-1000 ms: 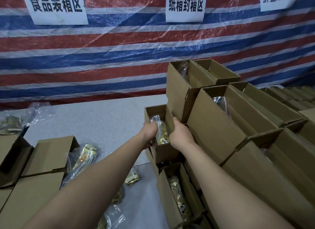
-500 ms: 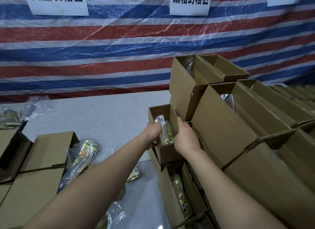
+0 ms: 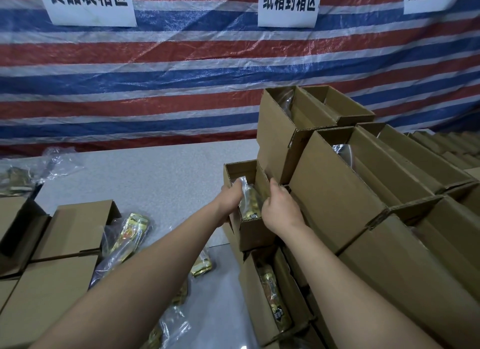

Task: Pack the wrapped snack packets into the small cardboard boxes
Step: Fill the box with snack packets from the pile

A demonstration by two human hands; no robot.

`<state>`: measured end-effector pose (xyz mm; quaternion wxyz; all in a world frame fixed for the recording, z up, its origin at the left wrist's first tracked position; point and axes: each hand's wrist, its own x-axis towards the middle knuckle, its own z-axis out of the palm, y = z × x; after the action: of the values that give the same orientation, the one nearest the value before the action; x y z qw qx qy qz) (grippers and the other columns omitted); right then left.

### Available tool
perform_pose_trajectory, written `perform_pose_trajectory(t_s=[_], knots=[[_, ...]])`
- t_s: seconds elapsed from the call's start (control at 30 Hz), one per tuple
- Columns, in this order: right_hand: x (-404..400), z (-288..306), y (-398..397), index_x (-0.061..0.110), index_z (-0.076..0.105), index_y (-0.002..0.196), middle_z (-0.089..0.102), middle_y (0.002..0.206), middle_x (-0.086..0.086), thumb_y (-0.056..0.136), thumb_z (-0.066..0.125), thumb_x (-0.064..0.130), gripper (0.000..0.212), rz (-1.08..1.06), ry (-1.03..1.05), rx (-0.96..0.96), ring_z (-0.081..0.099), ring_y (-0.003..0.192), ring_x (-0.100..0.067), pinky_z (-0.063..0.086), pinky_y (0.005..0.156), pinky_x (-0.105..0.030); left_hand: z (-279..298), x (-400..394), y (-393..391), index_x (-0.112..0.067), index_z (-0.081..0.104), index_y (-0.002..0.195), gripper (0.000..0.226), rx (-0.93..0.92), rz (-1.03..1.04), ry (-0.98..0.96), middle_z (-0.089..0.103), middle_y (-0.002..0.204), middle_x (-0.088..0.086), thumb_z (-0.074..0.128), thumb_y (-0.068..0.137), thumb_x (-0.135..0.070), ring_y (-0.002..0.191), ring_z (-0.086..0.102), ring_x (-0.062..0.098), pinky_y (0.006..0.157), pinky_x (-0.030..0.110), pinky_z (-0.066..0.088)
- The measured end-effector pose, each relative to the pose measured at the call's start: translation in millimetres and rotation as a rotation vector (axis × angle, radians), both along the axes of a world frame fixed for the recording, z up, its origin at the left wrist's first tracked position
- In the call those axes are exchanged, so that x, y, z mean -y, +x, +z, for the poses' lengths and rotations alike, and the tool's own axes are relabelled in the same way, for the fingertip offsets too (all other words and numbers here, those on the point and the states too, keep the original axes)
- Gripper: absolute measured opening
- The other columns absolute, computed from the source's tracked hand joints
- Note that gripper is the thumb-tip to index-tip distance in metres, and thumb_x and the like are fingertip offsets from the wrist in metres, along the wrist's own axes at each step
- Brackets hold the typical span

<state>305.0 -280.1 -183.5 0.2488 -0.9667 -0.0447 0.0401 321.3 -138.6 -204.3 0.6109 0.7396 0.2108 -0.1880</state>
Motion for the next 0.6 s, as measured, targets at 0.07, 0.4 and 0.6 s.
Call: perform_pose_trajectory(t_s=[0.07, 0.4, 0.6], knots=[[-0.1, 1.2, -1.3, 0.012, 0.02, 0.156, 0.036, 0.154, -0.012, 0.102, 0.039, 0.017, 0.058, -0.007, 0.003, 0.031, 0.047, 0.131, -0.03, 0.043, 0.1, -0.038, 1.1, -4.1, -2.5, -0.019, 0.005, 0.158, 0.077, 0.003, 0.008, -0.01, 0.018, 0.163, 0.009, 0.019, 0.098, -0.066, 0.147, 0.025, 0.032, 0.115, 0.055, 0.029], [-13.4, -2.9, -6.1, 0.013, 0.025, 0.153, 0.039, 0.152, -0.01, 0.1, 0.047, 0.025, 0.058, -0.005, 0.004, 0.031, 0.05, 0.129, -0.029, 0.047, 0.096, -0.04, -6.4, -9.2, -19.7, -0.027, 0.013, 0.157, 0.078, 0.013, 0.014, -0.037, 0.027, 0.16, 0.01, 0.019, 0.094, -0.072, 0.142, 0.034, 0.035, 0.109, 0.059, 0.034], [-9.4, 3.3, -13.1, 0.006, 0.038, 0.145, 0.048, 0.14, -0.014, 0.099, 0.047, 0.024, 0.05, -0.043, -0.015, 0.19, 0.047, 0.126, -0.032, 0.042, 0.101, -0.042, -22.2, -58.1, -41.2, -0.02, 0.013, 0.157, 0.073, 0.029, 0.129, -0.01, 0.026, 0.16, 0.01, 0.015, 0.099, -0.065, 0.138, 0.039, 0.03, 0.11, 0.051, 0.037]])
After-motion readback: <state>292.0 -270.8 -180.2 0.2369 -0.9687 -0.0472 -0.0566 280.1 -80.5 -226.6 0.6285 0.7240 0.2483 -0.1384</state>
